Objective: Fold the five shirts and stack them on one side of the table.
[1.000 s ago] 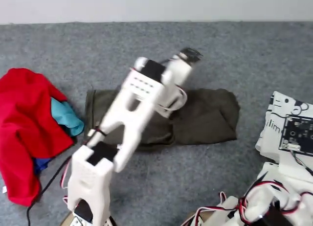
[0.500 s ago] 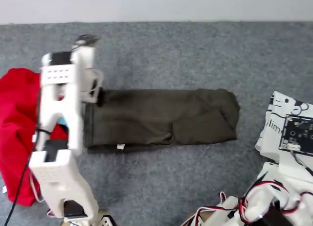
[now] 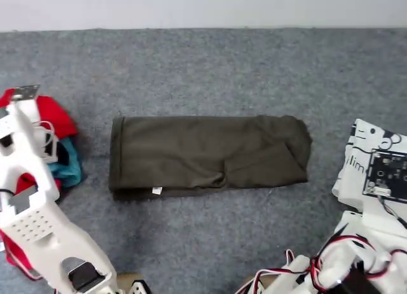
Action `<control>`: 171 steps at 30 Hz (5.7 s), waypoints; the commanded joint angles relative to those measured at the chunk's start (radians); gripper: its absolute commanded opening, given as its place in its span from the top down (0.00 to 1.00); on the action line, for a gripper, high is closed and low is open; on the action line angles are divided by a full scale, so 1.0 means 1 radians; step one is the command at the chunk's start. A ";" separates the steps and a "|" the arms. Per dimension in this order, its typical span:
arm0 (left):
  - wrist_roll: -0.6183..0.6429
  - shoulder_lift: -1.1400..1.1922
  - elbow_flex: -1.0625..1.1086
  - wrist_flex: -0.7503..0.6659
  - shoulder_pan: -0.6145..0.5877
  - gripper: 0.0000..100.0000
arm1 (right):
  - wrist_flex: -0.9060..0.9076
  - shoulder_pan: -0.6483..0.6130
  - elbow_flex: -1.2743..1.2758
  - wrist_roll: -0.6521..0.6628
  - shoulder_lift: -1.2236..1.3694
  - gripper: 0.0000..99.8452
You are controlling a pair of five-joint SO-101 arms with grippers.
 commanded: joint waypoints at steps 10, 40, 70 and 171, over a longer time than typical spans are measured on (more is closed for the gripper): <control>0.029 -0.008 -0.185 0.213 0.241 0.80 | 0.041 0.008 0.003 0.009 -0.001 0.99; 0.124 0.235 -0.202 0.100 0.477 0.85 | 0.039 0.004 0.003 0.009 0.007 0.99; 0.152 -0.204 -0.297 0.292 0.910 0.99 | 0.039 0.004 0.003 0.009 0.008 0.99; 0.207 0.278 -0.688 0.238 1.363 0.99 | 0.039 0.004 0.083 0.005 -0.002 0.99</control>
